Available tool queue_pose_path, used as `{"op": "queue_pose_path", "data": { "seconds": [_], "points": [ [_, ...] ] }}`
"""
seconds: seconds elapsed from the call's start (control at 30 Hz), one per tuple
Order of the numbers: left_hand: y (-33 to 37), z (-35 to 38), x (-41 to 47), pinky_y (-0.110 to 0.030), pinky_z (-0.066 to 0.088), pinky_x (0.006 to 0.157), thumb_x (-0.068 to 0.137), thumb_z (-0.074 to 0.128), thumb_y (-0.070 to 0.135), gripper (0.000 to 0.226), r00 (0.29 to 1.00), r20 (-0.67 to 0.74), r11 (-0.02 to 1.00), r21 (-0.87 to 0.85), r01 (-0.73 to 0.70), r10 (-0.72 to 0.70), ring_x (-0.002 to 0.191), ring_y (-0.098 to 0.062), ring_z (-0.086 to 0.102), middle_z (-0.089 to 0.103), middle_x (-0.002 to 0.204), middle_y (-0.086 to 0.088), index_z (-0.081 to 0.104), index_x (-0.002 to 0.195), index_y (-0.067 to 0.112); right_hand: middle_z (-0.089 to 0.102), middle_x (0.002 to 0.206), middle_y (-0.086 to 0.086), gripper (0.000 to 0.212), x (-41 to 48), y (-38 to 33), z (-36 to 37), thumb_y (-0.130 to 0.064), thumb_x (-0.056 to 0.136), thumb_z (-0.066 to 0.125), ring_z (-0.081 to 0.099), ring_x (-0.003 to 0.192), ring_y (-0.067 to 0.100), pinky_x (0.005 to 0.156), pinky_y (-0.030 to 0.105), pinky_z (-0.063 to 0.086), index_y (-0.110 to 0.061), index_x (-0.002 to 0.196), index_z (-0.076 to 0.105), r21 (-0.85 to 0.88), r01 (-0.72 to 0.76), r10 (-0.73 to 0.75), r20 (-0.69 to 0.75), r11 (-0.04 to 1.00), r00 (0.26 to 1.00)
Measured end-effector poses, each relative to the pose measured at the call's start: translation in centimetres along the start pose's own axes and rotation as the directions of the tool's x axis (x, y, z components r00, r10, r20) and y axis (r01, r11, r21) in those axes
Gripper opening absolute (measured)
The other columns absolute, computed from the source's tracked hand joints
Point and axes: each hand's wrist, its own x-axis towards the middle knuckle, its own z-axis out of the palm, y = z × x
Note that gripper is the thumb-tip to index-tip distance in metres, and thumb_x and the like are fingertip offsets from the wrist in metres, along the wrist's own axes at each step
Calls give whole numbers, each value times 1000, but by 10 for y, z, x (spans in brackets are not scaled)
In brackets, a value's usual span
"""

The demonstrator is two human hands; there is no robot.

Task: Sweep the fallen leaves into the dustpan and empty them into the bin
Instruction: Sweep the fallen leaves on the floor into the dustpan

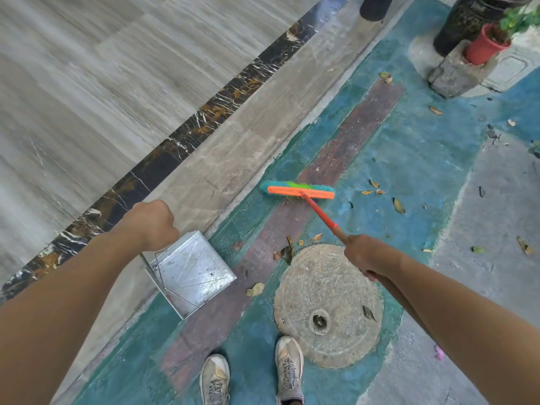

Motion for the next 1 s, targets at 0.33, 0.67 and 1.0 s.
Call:
{"op": "queue_pose_path", "data": {
  "seconds": [0.33,0.67,1.0],
  "points": [
    [5,-7,-12,-28,42,58,76,57,11,19,999,24,1000,19,-21,21,66,-29,53,53,63,-10,55,57,8,57,97,8,33,-75,64,38,-14,98,46,64,97,32,76,35,52,-8,130,53,-129,-44,67,185,991,981],
    [-20,-40,-31,-32,51,69,75,51,13,26,990,75,952,275,-138,122,73,-31,50,48,60,-6,45,51,13,62,97,13,52,-65,12,19,-26,100,31,61,78,30,67,34,49,-40,149,21,-371,161,-188,-38,914,981],
    [-38,-55,-44,-27,41,59,75,50,12,25,995,72,938,336,-84,63,59,-26,45,47,59,-5,44,51,12,56,92,8,66,-45,-36,45,-17,93,35,51,73,25,61,32,44,-46,149,14,-600,345,-317,156,722,935]
  ]
}}
